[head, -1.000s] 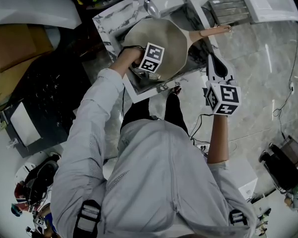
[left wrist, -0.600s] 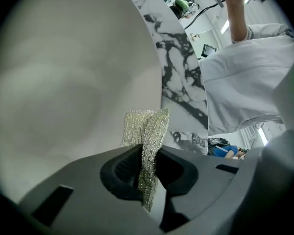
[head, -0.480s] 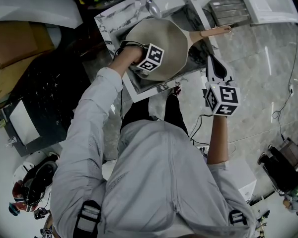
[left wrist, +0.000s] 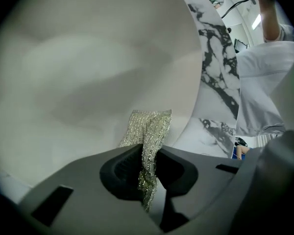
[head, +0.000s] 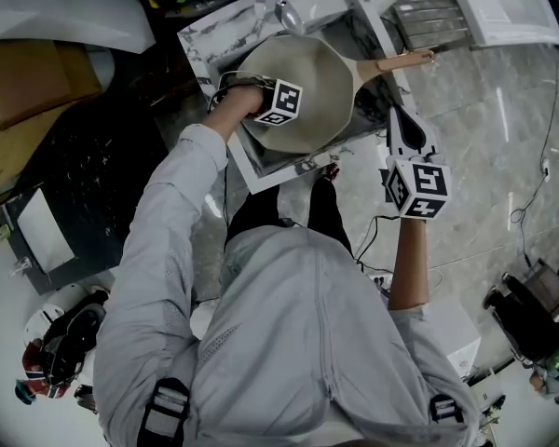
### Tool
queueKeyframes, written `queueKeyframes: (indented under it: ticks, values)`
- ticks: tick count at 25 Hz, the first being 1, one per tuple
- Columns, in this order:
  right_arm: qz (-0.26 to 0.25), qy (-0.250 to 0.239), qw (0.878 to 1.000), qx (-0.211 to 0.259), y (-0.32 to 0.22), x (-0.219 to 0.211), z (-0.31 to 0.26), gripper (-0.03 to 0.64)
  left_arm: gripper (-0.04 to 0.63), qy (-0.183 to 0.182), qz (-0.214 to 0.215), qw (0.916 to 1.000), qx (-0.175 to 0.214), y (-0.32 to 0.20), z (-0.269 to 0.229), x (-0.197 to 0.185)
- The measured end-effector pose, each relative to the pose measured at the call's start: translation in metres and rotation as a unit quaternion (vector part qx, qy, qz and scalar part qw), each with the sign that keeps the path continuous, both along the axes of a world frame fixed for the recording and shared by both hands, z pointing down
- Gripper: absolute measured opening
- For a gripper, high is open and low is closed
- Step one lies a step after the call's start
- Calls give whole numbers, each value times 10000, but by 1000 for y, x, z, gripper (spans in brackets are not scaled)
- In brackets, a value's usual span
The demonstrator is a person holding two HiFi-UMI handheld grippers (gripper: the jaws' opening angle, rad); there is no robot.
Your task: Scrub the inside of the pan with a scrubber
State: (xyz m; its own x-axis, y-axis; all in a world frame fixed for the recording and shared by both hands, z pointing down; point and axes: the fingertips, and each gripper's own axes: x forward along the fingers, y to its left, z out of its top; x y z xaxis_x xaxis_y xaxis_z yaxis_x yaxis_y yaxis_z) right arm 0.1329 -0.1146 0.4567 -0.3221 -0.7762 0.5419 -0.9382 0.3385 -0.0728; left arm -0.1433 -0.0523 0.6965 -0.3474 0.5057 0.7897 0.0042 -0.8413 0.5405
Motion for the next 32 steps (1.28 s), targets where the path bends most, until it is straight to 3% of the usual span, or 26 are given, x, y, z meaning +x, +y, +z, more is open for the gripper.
queueKeyframes:
  ticks: [7,12,20,25,29,32]
  values:
    - [47,14,10000,-17,-1,4,1,35,60,-196,158,9962,830,-31,14,-6]
    - [92,13,10000,-27,-1,9,2,35,60,-388,467,9872,1478,-59,15,-17]
    - [131,14,9999,-72,2,15,6,35,60,-69,780,9624,2600,-98,21,-11]
    - [121,16,9999,-104,2,16,9,35,60,217,860,9402,3288,-119,25,2]
    - [134,20,9998,-122,2,17,11,35,60,461,801,9268,3640,-133,29,15]
    - [163,26,9997,-156,3,21,14,35,60,654,949,9116,3946,-145,28,27]
